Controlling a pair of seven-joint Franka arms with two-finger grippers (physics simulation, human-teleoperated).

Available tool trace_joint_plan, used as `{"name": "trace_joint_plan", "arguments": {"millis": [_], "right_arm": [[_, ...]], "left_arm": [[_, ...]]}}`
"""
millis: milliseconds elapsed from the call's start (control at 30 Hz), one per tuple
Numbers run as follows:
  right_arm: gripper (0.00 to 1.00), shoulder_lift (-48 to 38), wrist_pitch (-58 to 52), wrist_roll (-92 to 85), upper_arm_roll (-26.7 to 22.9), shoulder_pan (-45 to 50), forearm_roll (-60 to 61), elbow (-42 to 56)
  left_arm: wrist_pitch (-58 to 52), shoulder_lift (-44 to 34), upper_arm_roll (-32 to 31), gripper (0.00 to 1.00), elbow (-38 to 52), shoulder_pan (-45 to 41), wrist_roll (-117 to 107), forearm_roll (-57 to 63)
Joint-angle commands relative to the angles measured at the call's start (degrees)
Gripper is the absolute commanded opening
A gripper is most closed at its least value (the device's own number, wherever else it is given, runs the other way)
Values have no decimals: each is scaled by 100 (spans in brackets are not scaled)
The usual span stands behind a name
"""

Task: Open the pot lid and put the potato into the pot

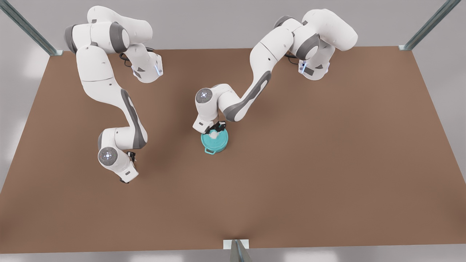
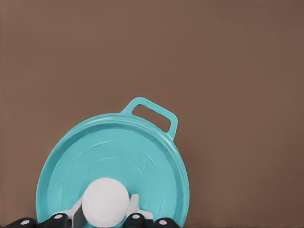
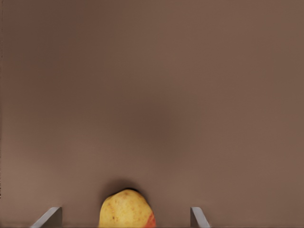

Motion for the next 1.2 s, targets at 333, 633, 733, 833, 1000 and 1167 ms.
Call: {"name": "trace_joint_plan", "arguments": {"millis": [333,633,733,833,1000,1167], "right_arm": [[100,116,77,-680,0,-95,1,-75],[92,125,77,-723,8,-139,1,-75],[95,125,68,-724,0,-183,-8,-75],[100,98,68,-767,8,-183,1,-66],[100,98,68,-811,8,-271,1,-75],[100,98,77,-1049,8,-385,-16,-75]], "left_arm": [[-671,-90,66,43,106,2800,2882,-484],[156,412,462,100,106,3003,3384,-501],[-274,307,497,100,106,3020,3955,-501],[-2444,-941,541,100,89,4127,6828,-992],[-2798,-3991,778,100,-2301,4796,7023,-1741],[-2568,-3394,796,100,-1265,4690,6381,-1706]]}}
